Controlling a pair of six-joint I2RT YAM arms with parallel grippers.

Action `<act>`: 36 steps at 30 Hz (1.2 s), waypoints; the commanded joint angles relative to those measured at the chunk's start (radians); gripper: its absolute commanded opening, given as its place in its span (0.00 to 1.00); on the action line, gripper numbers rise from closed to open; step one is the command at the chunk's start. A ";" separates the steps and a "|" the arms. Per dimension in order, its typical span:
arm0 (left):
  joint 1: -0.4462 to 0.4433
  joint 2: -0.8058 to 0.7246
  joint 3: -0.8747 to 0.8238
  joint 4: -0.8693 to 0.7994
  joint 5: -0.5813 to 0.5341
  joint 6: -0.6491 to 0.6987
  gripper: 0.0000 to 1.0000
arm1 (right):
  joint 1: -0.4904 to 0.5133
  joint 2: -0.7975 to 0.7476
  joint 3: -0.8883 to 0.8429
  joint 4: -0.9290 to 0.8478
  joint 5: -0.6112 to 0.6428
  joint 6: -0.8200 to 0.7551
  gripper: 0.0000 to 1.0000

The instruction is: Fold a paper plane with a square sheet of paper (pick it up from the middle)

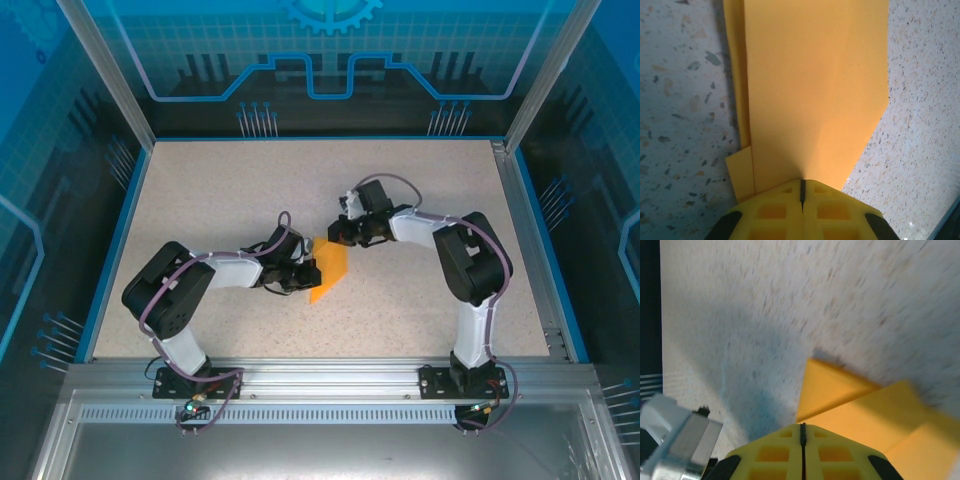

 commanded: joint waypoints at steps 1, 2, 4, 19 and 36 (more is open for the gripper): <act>0.001 0.049 -0.048 -0.228 -0.042 0.034 0.00 | 0.024 0.006 -0.056 0.059 -0.028 0.044 0.07; 0.000 0.049 -0.046 -0.228 -0.041 0.034 0.00 | 0.024 0.016 -0.063 0.063 -0.025 0.046 0.07; 0.000 0.050 -0.048 -0.227 -0.039 0.035 0.00 | 0.020 0.039 -0.069 0.059 -0.012 0.040 0.07; 0.001 0.049 -0.062 -0.231 -0.043 0.051 0.00 | -0.147 0.134 0.055 -0.037 0.110 -0.030 0.06; 0.000 0.047 -0.054 -0.229 -0.034 0.050 0.00 | -0.015 -0.034 -0.053 0.061 -0.024 0.060 0.08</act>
